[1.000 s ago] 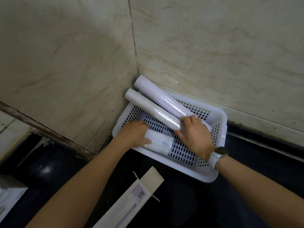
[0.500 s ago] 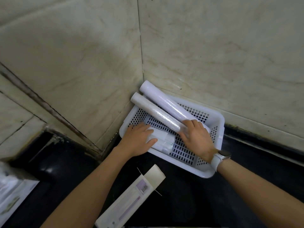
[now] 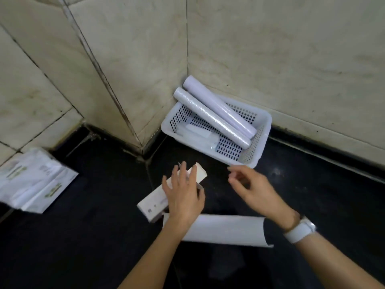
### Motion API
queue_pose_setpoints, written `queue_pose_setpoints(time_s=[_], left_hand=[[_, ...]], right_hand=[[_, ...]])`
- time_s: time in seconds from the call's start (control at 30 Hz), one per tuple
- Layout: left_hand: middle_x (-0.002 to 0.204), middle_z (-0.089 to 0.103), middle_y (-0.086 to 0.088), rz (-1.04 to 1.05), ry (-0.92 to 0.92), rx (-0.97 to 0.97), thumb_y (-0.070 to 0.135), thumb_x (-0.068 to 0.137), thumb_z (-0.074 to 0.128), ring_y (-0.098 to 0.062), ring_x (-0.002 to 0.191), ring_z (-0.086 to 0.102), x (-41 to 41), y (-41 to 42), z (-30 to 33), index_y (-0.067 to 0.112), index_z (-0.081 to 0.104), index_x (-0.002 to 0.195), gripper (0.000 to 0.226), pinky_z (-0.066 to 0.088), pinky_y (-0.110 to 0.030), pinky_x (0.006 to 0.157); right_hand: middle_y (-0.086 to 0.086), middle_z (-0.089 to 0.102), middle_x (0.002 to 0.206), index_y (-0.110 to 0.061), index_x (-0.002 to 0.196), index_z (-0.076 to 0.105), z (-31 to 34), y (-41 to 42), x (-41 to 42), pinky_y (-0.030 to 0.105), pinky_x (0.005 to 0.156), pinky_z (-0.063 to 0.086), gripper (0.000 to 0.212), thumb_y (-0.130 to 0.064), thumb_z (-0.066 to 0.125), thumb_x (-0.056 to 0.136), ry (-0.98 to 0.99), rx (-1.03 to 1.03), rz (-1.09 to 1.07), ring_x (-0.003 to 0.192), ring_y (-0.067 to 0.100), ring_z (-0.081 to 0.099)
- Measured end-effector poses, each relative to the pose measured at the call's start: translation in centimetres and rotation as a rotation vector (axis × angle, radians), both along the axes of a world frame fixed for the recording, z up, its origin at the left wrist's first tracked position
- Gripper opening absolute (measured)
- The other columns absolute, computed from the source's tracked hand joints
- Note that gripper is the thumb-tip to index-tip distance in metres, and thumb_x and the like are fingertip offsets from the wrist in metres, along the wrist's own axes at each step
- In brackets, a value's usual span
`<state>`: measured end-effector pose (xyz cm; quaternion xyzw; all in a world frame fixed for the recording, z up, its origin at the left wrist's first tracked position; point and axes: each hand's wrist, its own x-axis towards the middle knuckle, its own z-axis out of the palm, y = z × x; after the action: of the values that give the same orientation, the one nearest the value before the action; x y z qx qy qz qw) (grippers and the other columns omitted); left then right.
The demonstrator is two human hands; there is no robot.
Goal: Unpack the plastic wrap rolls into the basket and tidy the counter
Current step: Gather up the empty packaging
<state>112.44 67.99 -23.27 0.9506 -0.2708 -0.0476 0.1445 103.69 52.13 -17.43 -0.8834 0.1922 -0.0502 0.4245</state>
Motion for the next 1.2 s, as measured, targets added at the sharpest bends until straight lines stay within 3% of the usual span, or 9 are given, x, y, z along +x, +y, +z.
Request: queue_pose_setpoints(time_s=[0.1,0.2,0.3,0.43,0.57,0.73,0.9,1.0,1.2], left_hand=[[0.157,0.005,-0.011,0.15,0.156,0.201,0.047,0.082,0.057,-0.031,0.144,0.004,0.6,2.8,-1.4,0.024,0.003,0.146,0.087,0.007,-0.059,0.112],[0.153,0.018,-0.011,0.138,0.17,0.258,0.042,0.082,0.06,-0.03,0.141,0.018,1.2,4.7,-1.7,0.022,0.005,0.146,0.087,0.014,-0.059,0.111],[0.14,0.038,-0.011,0.069,0.135,0.232,0.031,0.083,0.059,-0.029,0.127,0.039,1.5,5.8,-1.5,0.022,0.013,0.145,0.077,0.023,-0.054,0.109],[0.132,0.043,-0.013,0.072,0.131,0.003,0.027,0.08,0.061,-0.033,0.117,0.045,0.6,7.0,0.4,0.019,0.022,0.142,0.074,0.033,-0.049,0.1],[0.132,0.042,-0.015,0.073,0.181,-0.301,0.028,0.079,0.063,-0.033,0.115,0.047,-2.5,7.9,2.6,0.019,0.022,0.142,0.076,0.041,-0.048,0.094],[0.133,0.041,-0.015,-0.088,0.296,-0.379,0.027,0.08,0.064,-0.034,0.115,0.048,-9.8,6.7,3.3,0.018,0.024,0.143,0.075,0.045,-0.051,0.093],[0.133,0.041,-0.01,-0.449,0.442,-0.261,0.032,0.081,0.06,-0.032,0.115,0.049,-22.5,2.2,4.1,0.024,0.024,0.142,0.072,0.046,-0.048,0.092],[0.13,0.041,-0.006,-0.667,0.558,-0.17,0.033,0.081,0.057,-0.032,0.107,0.053,-32.6,0.8,4.2,0.028,0.024,0.141,0.069,0.048,-0.041,0.084],[0.132,0.046,-0.007,-1.134,0.754,0.151,0.027,0.08,0.052,-0.027,0.114,0.047,-56.8,4.2,2.1,0.021,0.029,0.139,0.063,0.038,-0.032,0.084]], right_hand=[[-0.003,0.039,0.139,-0.031,0.138,0.026,-4.0,3.2,-3.9,0.035,0.109,0.026,0.075,-0.058,0.056,0.075,0.311,-0.234,0.359,0.13,0.016,0.033],[0.0,0.013,0.153,-0.035,0.142,-0.003,-7.3,4.8,-6.1,0.046,0.115,0.008,0.099,-0.063,0.057,0.069,0.506,-0.436,0.509,0.14,0.02,0.011],[0.005,0.027,0.146,-0.027,0.144,0.0,-8.7,5.5,-7.0,0.045,0.108,0.021,0.086,-0.04,0.055,0.079,0.53,-0.559,0.426,0.133,0.025,0.024],[0.006,0.043,0.129,-0.019,0.138,0.022,-8.8,6.3,-8.3,0.041,0.097,0.031,0.06,-0.022,0.046,0.083,0.513,-0.634,0.288,0.119,0.027,0.038],[0.005,0.048,0.12,-0.02,0.128,0.037,-8.1,8.0,-13.0,0.037,0.092,0.036,0.046,-0.025,0.047,0.084,0.504,-0.541,0.011,0.112,0.025,0.046],[0.007,0.051,0.12,-0.021,0.125,0.04,-6.6,11.0,-24.8,0.036,0.083,0.044,0.044,-0.025,0.051,0.083,0.468,-0.23,-0.535,0.11,0.03,0.053],[0.009,0.053,0.114,-0.017,0.127,0.037,-4.5,15.3,-39.8,0.033,0.082,0.043,0.055,-0.006,0.054,0.076,0.265,0.069,-1.055,0.099,0.029,0.054],[0.009,0.053,0.104,-0.012,0.123,0.037,-4.0,19.3,-49.2,0.029,0.072,0.039,0.051,-0.002,0.055,0.076,0.174,0.195,-1.356,0.086,0.026,0.052],[0.006,0.049,0.109,-0.009,0.127,0.037,-5.5,32.4,-68.7,0.023,0.072,0.037,0.053,0.003,0.057,0.079,-0.07,0.401,-1.85,0.093,0.02,0.049]])
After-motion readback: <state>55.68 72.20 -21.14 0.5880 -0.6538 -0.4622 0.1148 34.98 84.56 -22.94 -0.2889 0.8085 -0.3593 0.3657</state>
